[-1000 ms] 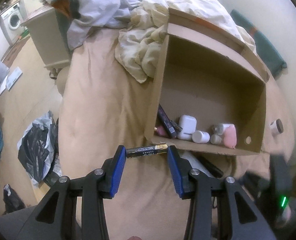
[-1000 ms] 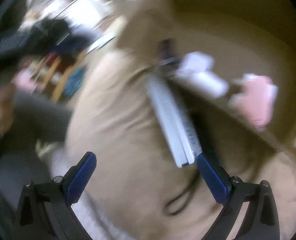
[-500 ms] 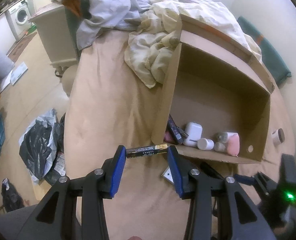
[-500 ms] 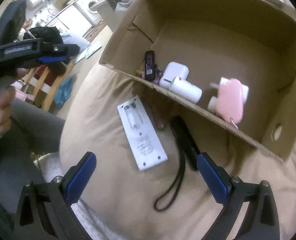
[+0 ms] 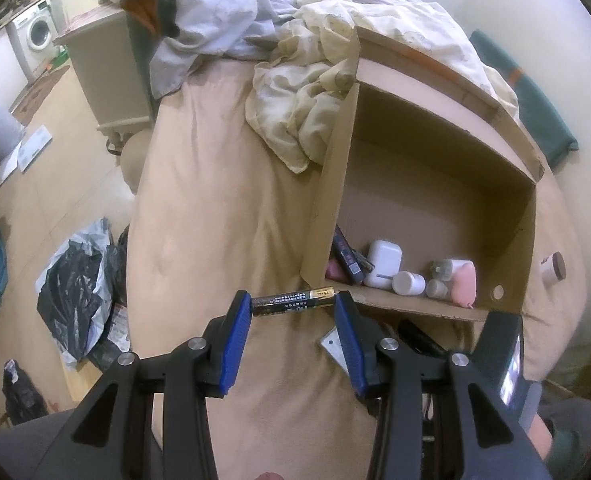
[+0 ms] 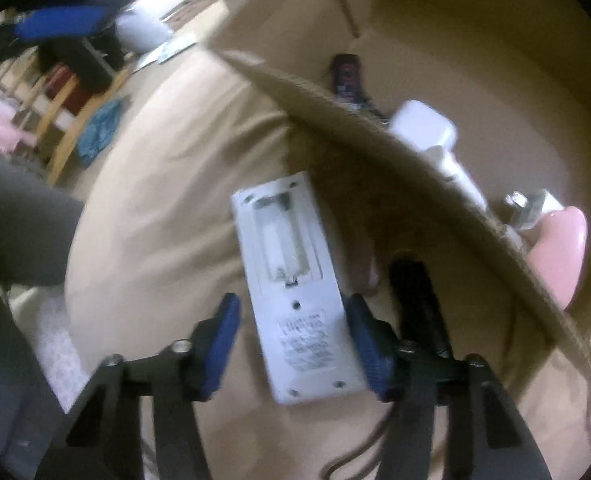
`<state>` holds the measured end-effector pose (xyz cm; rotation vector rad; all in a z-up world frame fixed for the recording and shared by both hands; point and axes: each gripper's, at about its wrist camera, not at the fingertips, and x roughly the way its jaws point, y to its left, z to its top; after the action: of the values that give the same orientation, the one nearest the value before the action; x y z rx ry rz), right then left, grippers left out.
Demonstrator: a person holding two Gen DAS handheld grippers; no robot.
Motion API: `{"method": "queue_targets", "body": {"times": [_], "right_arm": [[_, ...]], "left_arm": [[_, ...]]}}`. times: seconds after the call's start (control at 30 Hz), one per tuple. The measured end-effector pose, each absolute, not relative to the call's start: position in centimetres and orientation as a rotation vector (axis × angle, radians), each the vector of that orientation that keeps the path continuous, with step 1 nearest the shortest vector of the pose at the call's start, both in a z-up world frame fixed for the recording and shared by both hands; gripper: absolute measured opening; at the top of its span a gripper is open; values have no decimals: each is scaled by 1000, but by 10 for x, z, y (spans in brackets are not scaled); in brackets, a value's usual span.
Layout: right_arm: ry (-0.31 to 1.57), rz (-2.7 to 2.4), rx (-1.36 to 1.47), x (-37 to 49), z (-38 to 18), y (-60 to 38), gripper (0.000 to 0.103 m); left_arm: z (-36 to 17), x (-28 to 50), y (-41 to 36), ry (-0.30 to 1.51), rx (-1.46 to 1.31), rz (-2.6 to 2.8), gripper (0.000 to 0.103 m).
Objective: Organize rigid objects
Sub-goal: 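Grasp the white remote with the right tool while the left tool holds the battery, then carry the battery and white remote over the box and lower them inside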
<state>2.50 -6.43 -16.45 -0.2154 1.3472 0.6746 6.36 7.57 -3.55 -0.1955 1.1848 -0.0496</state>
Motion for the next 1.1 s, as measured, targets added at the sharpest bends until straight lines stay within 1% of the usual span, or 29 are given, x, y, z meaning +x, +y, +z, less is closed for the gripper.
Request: {"method": "queue_targets", "body": {"times": [0.1,0.17,0.27,0.37,0.43,0.57,0.6,0.63,0.8,1.1], "right_arm": [[1383,740,-189,12,-159,-64,48],[1404,787,-225,1,-159,-55,48],[1374,736,-307,-3,-162,-45,51],[1378,675,-257,6,-170,-38,55],[1369,643,-238,10,-174,-30,62],[1322,603,-279,8,-176,-18,62],[1318,599,-287,8,-176,-14,57],[1309,590,-303,6,-174,-13,46],[1316,632,-271,4,-164,-26,46],[1274,628,-191,-16,-117,-77,46]], "left_arm": [[-34,64,74,1179,-198,-55,39],[-32,64,73,1172,-193,-56,39],[-31,65,73,1166,-183,-47,39],[-33,66,77,1168,-178,-22,39],[-34,66,81,1168,-174,-7,39],[-36,66,84,1169,-164,14,39],[-37,67,84,1171,-162,15,39],[-37,67,84,1171,-160,17,39],[-34,67,81,1151,-142,22,39],[-36,65,77,1154,-119,22,39]]}}
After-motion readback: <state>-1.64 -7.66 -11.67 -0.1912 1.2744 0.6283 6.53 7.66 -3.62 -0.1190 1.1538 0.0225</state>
